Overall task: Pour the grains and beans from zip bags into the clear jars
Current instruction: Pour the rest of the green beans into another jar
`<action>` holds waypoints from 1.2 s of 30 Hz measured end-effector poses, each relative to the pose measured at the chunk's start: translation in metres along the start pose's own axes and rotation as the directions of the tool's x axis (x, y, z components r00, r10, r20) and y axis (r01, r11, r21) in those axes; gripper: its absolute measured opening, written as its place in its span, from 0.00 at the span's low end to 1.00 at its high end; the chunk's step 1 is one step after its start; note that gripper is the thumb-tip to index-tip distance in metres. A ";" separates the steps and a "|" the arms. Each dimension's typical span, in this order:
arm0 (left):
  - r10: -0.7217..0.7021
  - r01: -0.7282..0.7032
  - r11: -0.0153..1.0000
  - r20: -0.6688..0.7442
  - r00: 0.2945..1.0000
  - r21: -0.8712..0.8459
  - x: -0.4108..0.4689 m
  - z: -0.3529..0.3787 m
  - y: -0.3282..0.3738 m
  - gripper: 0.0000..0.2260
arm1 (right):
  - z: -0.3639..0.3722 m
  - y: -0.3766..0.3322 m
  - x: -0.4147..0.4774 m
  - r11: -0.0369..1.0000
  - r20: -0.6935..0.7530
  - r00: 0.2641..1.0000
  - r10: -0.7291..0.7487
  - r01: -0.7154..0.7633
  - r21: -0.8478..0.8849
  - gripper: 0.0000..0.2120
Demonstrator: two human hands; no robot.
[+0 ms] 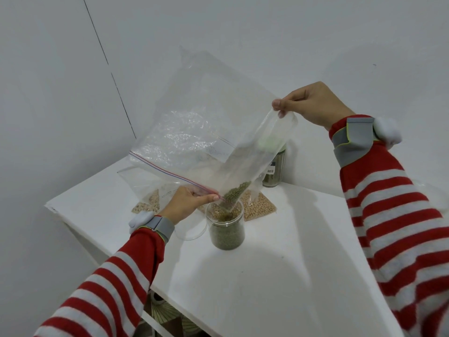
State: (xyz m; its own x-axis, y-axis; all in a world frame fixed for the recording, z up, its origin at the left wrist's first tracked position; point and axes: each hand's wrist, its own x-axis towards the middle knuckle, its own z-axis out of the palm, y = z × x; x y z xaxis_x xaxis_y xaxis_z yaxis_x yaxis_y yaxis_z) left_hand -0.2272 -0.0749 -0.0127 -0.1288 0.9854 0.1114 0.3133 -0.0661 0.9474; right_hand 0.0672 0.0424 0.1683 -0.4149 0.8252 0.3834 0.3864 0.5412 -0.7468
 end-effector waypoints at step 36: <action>-0.226 0.211 0.933 0.016 0.974 0.290 -0.008 0.000 -0.002 0.11 | 0.018 0.001 0.006 1.000 0.022 1.000 0.001 -0.001 -0.006 0.13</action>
State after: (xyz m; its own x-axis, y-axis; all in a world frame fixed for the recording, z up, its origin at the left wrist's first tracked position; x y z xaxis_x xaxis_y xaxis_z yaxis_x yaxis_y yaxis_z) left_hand -0.2266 -0.0827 -0.0154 -0.1810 0.9773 -0.1101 0.5382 0.1921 0.8206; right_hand 0.0496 0.0451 0.1604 -0.4322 0.8221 0.3706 0.3918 0.5413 -0.7440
